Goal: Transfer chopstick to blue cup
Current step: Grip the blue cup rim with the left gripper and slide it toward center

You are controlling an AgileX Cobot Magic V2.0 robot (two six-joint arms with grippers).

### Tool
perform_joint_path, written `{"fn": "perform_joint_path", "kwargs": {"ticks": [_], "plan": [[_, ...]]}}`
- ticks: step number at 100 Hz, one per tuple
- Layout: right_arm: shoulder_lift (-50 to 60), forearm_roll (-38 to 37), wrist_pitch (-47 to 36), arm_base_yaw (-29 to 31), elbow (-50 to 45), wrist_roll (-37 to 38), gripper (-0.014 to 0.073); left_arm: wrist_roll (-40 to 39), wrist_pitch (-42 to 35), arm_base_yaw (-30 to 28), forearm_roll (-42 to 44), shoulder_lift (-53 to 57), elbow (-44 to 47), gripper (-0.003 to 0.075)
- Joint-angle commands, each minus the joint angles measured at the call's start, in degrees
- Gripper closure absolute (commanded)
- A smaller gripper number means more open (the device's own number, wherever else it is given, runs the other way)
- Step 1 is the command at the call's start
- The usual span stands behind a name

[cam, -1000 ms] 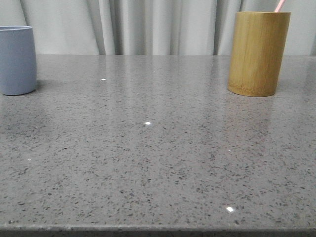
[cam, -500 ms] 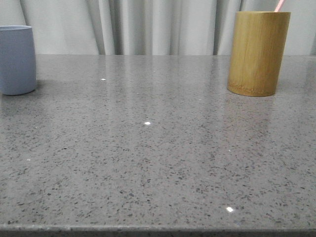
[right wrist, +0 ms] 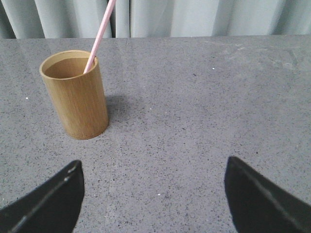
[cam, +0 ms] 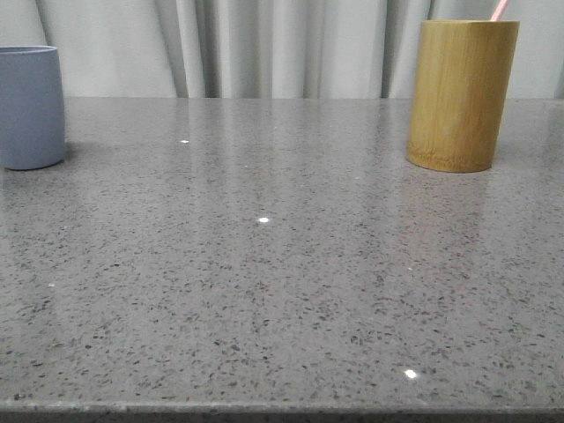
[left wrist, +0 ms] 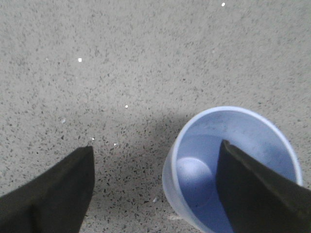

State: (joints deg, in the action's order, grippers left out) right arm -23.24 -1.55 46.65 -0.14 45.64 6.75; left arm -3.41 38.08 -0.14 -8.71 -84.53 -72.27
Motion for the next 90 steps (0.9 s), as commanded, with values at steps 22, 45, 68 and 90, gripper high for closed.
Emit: {"fn": "perform_joint_path", "kwargs": {"ticks": [22,45,68,90], "plan": [[-1.06,-0.13,-3.75,0.25,1.86,-0.37,0.0001,-0.58,-2.26,0.03,-3.72,-0.81,-1.96,0.0219],[-1.06,-0.13,-3.75,0.25,1.86,-0.37,0.0001,-0.58,-2.04,0.03,-3.76,-1.93,-1.96,0.0322],[-1.04,-0.08,-3.75,0.25,1.86,-0.37,0.0001,-0.58,-1.89,0.03,-3.85,-2.04,-1.96,0.0547],[-1.04,-0.08,-3.75,0.25,1.86,-0.37,0.0001,-0.58,-1.85,0.03,-5.68,-1.93,-2.05,0.0739]]}}
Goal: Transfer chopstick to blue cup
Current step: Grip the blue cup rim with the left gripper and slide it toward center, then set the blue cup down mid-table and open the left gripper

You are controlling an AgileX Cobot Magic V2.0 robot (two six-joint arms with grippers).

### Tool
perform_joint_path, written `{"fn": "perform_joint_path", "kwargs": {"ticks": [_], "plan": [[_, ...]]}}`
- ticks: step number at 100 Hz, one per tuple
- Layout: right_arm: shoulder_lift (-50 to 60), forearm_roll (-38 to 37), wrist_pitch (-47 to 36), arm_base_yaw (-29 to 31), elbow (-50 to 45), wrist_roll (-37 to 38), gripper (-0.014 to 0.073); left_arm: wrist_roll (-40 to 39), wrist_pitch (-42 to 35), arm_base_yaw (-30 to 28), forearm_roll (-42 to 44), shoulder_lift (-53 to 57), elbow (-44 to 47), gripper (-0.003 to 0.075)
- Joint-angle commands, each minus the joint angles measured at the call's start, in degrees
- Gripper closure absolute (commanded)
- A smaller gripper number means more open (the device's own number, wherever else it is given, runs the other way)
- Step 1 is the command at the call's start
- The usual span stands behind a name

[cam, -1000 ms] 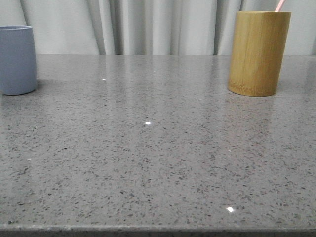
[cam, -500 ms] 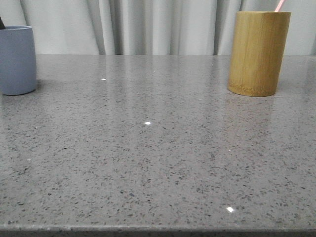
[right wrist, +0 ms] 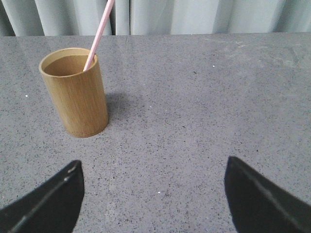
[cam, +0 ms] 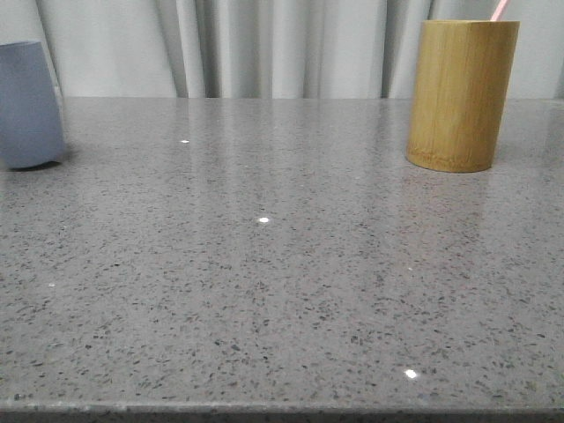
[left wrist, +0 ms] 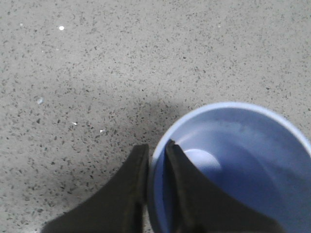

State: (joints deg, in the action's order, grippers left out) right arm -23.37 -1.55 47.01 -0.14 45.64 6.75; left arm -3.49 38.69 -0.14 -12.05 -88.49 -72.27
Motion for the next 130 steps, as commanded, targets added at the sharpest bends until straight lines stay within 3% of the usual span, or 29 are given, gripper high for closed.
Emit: {"fn": "perform_joint_path", "kwargs": {"ticks": [1,26,83,130], "plan": [[-0.91,-0.08,-4.11,0.25,1.86,-0.37,0.0001,-0.39,-2.46,0.03,-2.56,2.03,-2.05,0.0739],[-0.91,-0.08,-4.11,0.25,1.86,-0.37,0.0001,4.21,3.42,3.70,-4.01,2.03,-7.74,0.0739],[-0.91,-0.08,-4.11,0.25,1.86,-0.37,0.0001,5.83,8.64,23.73,2.67,-4.34,-23.35,0.0739],[-0.91,-0.10,-3.85,0.25,1.86,-0.37,0.0001,5.83,9.87,29.62,5.18,-13.65,-28.50,0.0739]]}}
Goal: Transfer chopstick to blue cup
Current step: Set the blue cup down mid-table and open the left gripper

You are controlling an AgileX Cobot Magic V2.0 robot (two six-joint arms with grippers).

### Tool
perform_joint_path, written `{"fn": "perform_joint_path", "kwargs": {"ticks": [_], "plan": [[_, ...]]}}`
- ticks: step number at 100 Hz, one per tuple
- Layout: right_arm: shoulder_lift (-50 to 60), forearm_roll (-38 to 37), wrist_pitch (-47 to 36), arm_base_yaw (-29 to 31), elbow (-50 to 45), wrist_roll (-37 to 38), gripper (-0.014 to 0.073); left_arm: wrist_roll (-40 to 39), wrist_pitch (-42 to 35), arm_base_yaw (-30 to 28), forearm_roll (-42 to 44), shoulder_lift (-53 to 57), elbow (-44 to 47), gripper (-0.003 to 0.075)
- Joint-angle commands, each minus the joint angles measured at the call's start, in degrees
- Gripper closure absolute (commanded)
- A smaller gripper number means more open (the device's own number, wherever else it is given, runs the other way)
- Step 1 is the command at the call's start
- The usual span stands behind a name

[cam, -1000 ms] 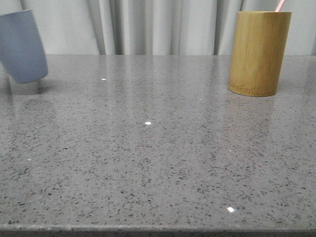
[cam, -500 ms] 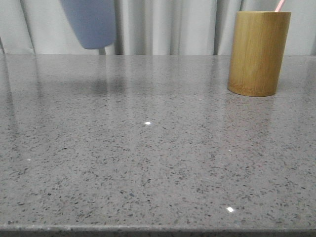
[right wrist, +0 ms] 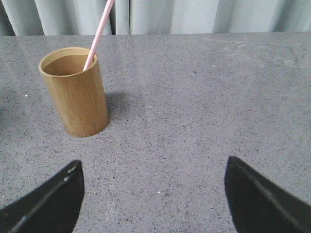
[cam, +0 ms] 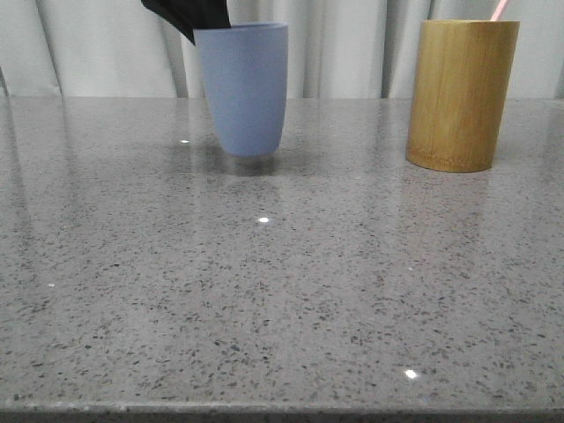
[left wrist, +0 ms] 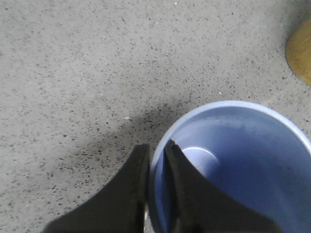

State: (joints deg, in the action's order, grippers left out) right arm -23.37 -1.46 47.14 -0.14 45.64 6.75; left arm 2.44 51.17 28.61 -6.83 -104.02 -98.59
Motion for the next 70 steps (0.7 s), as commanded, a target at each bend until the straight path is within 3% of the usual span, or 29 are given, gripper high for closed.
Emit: {"fn": "perform_joint_path", "kwargs": {"ticks": [1,59,70], "plan": [[-0.91,-0.18,-3.99,0.25,1.86,-0.37,0.0001,-0.11,-2.57,0.87,-0.04,1.89,-2.18,0.0739],[-0.91,-0.18,-4.15,0.25,1.86,-0.37,0.0001,-0.11,-1.94,0.87,-0.04,1.05,-2.18,0.0738],[-0.91,-0.18,-4.15,0.25,1.86,-0.37,0.0001,-0.11,-1.94,0.87,-0.04,1.05,-2.18,0.0686]]}}
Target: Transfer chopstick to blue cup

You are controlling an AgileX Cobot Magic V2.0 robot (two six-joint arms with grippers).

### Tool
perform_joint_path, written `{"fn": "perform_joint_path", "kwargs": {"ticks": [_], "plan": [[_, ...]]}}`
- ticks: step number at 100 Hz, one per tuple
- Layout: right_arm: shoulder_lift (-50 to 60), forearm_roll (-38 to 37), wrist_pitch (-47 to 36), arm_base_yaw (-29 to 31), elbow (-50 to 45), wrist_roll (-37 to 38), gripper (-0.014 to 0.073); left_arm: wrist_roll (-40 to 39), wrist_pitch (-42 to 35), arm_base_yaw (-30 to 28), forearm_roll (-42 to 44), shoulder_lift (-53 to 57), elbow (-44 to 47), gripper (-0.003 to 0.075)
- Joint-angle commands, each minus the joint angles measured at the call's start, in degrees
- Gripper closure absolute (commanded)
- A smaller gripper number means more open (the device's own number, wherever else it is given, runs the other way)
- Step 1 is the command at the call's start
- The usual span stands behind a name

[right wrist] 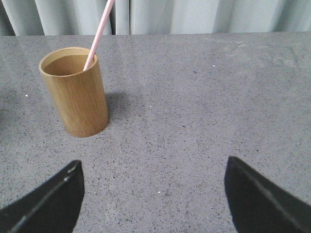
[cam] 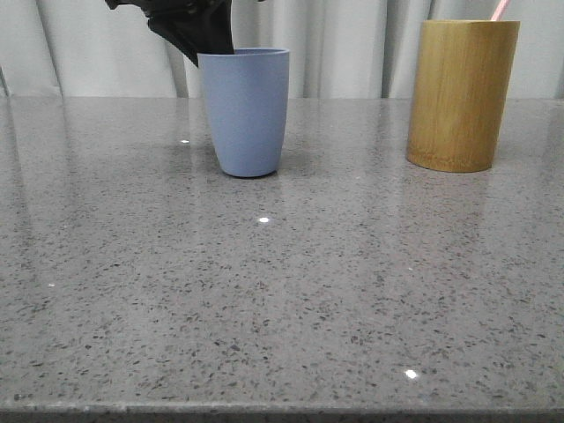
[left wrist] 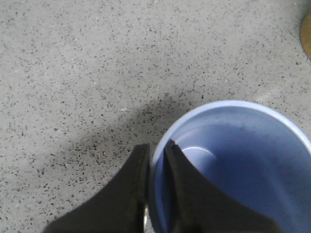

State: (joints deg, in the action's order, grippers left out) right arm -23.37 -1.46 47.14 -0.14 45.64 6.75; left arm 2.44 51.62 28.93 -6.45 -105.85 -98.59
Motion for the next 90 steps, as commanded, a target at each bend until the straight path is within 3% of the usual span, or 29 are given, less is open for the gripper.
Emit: {"fn": "perform_joint_path", "kwargs": {"ticks": [1,25,35,52,90], "plan": [[-0.91,-0.18,-4.15,0.25,1.86,-0.37,0.0001,-0.11,-2.39,0.55,-0.41,2.88,-2.18,0.0679],[-0.91,-0.18,-4.15,0.25,1.86,-0.37,0.0001,-0.11,-2.26,0.55,-0.92,2.88,-2.58,0.0336],[-0.91,-0.18,-4.15,0.25,1.86,-0.37,0.0001,-0.11,-1.57,0.55,-1.05,2.99,-3.72,0.0255],[-0.91,-0.18,-4.15,0.25,1.86,-0.37,0.0001,-2.12,2.30,0.55,-1.05,4.43,-6.50,0.0246],[-0.91,-0.24,-3.61,0.25,1.80,-0.37,0.0001,-3.72,2.29,-2.08,4.11,14.71,-5.91,0.0246]]}}
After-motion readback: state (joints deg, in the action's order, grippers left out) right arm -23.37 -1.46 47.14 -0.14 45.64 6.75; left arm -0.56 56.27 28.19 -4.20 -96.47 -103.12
